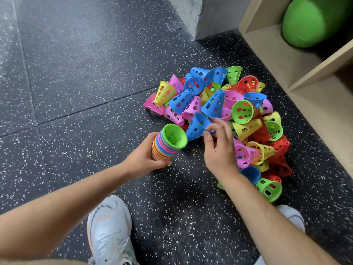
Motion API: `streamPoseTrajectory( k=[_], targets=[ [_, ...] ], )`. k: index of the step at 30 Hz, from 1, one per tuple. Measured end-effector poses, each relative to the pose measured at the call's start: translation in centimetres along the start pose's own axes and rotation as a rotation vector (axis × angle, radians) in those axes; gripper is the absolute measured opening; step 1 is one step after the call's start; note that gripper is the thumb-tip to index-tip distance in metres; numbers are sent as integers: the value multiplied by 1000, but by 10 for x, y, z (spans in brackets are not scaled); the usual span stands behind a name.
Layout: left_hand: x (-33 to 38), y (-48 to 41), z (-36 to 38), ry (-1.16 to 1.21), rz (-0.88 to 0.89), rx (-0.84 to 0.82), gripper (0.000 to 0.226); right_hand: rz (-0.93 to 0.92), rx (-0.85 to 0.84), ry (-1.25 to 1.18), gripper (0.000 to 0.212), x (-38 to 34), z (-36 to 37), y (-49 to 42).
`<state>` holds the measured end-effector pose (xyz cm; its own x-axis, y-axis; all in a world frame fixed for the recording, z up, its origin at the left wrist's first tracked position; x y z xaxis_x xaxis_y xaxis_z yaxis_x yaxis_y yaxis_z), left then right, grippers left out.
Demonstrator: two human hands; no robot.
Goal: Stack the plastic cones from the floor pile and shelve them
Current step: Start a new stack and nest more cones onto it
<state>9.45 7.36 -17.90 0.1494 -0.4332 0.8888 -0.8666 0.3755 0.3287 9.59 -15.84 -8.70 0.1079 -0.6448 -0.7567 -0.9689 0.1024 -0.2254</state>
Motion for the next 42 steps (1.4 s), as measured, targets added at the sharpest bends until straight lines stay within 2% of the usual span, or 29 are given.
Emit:
streamPoseTrajectory(
  k=[7,10,14,17,20,22,26,29,32,34,37,42],
  targets=[
    [-1,-2,-2,14,-20,6,87,-118,59,-86,12,-37,-14,-11],
    [-2,-3,-3,17,-30,19,89,-178,-38,-30,9,-51,-1,-10],
    [-2,-5,-6,20,-26,35,84,-124,-251,-17,10,-48,22,-7],
    [-2,-7,-5,21,-23,29,83,-159,-404,-22,20,-52,37,4],
    [-2,-8,-4,12,-25,17,85,-25,-453,-88,24,-42,38,4],
    [-3,-8,-4,8,-30,13,87,54,-429,-103,26,-33,36,-1],
    [-5,-10,-3,13,-41,6,84,37,-154,57,22,-28,13,-24],
    [-7,-11,-4,16,-55,3,87,47,20,225,37,-22,-5,-48],
    [-4,-14,-3,21,-61,1,84,153,-90,375,69,-5,3,-75],
    [-1,-16,-3,21,-51,-7,79,202,-211,508,79,8,16,-87],
    [4,-18,-3,-5,-40,-12,77,197,-290,639,76,18,29,-96],
    [2,-18,-4,2,-48,-9,78,141,-310,727,68,16,44,-107]
  ],
)
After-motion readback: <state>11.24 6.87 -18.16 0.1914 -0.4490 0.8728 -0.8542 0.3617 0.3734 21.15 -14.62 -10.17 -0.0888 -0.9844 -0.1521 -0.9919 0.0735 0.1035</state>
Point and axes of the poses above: each hand's wrist, its own y-axis away from the middle knuckle, its own z-axis out of the palm, x = y × z, the point moved 9 cm from there along -y, towards the middle knuckle, and after that the axes turned 3 degrees about -x, right-handed, at the moved point
